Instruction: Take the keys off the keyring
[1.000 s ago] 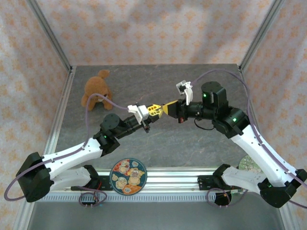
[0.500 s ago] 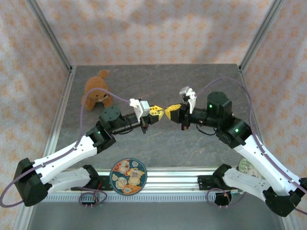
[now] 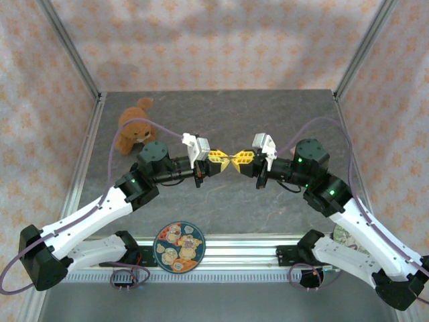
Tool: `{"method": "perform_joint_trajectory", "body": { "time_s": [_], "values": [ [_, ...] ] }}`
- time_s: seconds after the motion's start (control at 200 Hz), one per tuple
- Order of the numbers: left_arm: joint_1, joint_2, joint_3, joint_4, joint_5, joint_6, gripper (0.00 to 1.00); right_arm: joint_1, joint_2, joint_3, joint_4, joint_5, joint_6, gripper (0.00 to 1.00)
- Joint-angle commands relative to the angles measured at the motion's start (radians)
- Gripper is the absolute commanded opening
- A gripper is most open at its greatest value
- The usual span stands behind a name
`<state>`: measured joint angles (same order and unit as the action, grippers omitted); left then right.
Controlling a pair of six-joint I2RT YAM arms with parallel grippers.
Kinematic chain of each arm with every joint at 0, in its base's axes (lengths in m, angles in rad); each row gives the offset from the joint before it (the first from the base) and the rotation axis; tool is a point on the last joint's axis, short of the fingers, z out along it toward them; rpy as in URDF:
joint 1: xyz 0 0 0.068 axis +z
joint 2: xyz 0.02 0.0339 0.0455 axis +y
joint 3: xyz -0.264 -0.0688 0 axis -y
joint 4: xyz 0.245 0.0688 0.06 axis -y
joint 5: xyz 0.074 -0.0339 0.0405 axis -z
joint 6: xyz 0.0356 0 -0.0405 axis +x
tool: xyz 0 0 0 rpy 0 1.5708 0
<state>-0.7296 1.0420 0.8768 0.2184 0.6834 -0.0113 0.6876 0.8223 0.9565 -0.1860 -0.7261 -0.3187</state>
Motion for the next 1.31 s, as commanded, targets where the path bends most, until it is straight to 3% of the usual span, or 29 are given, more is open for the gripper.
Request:
{"method": "perform_joint_trajectory", "body": {
  "time_s": [0.0, 0.591, 1.301],
  "values": [
    [0.097, -0.044, 0.049, -0.051, -0.106, -0.027, 0.0, -0.004, -0.09, -0.011, 0.0, -0.012, -0.115, 0.0],
    [0.221, 0.058, 0.135, -0.055, -0.019, -0.073, 0.0, 0.033, -0.041, 0.02, -0.082, 0.033, -0.38, 0.0],
    [0.308, 0.14, 0.208, -0.072, 0.095, -0.12, 0.0, 0.1, 0.02, 0.071, -0.162, -0.03, -0.518, 0.0]
  ]
}}
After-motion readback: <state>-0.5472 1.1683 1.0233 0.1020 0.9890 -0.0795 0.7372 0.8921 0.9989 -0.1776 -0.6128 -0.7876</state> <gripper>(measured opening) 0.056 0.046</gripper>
